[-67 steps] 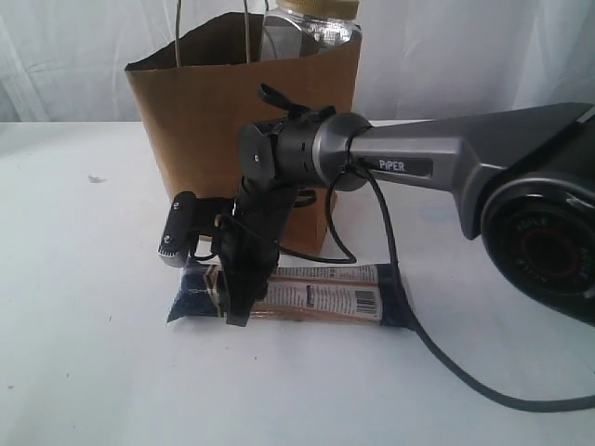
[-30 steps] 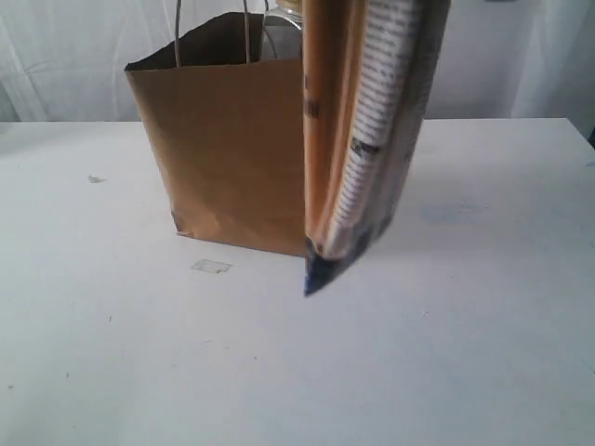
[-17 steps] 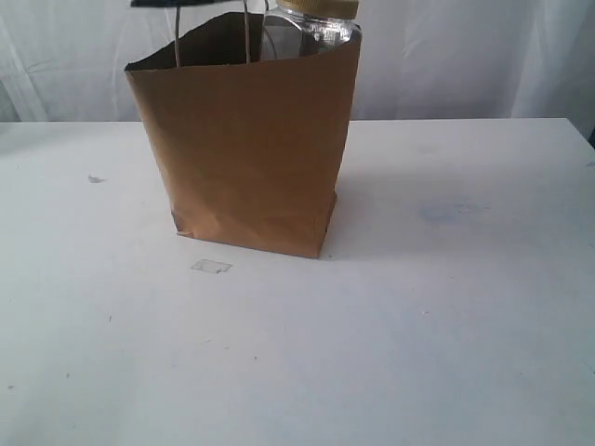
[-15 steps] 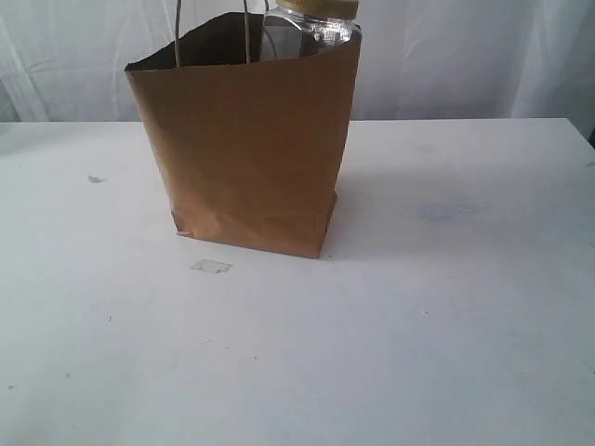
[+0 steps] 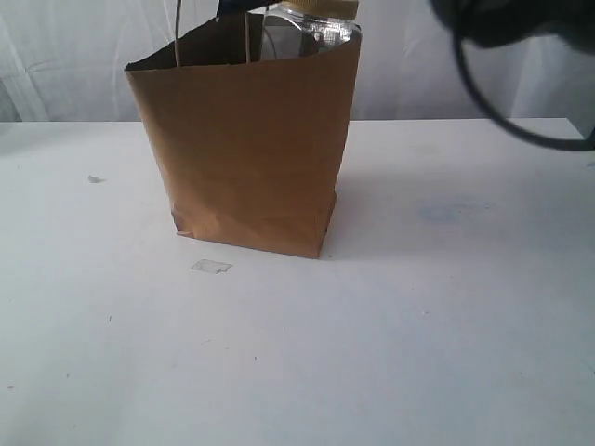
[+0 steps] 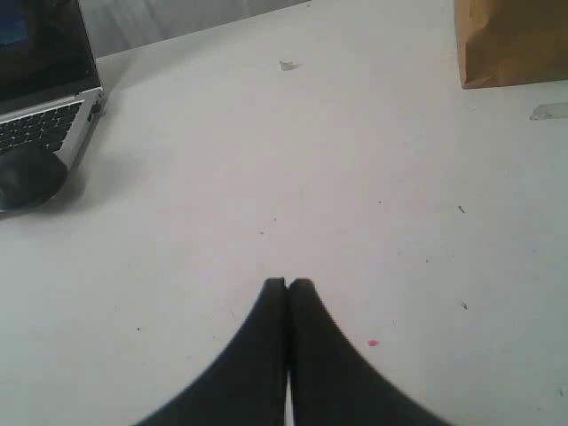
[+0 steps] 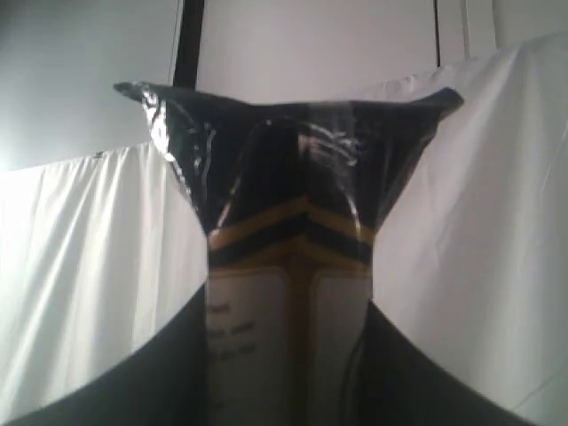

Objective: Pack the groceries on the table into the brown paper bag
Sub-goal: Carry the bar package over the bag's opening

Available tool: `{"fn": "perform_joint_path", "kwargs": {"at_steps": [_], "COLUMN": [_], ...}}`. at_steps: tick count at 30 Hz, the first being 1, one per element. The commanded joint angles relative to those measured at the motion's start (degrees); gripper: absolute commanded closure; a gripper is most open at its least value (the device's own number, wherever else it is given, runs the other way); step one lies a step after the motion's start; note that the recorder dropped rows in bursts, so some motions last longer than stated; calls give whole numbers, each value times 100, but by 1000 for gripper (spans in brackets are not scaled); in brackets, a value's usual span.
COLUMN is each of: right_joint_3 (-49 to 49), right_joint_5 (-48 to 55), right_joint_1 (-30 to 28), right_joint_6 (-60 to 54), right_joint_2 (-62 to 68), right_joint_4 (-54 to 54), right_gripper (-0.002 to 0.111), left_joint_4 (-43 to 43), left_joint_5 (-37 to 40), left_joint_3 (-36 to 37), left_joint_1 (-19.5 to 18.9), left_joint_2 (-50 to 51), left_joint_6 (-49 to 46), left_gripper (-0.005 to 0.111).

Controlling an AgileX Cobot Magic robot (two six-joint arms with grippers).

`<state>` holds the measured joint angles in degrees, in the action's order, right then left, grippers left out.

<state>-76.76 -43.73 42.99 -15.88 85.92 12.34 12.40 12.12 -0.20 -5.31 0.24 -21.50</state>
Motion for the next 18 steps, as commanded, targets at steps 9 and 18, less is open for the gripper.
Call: {"fn": "perform_joint_path", "kwargs": {"at_steps": [9, 18], "right_joint_3": [-1459, -2216], "right_joint_5": [-1984, -1727], "right_joint_1": [9, 32], "right_joint_6": [-203, -766], "right_joint_2": [1188, 1767], "right_joint_4": [-299, -1044], "right_gripper": [108, 108], "left_joint_4": [15, 15], "left_joint_5": [-14, -14], "left_joint_3": [20, 20], "left_joint_1": [45, 45], "left_joint_2": [-24, -24], "left_joint_6": [3, 3], "left_gripper": [107, 107]}}
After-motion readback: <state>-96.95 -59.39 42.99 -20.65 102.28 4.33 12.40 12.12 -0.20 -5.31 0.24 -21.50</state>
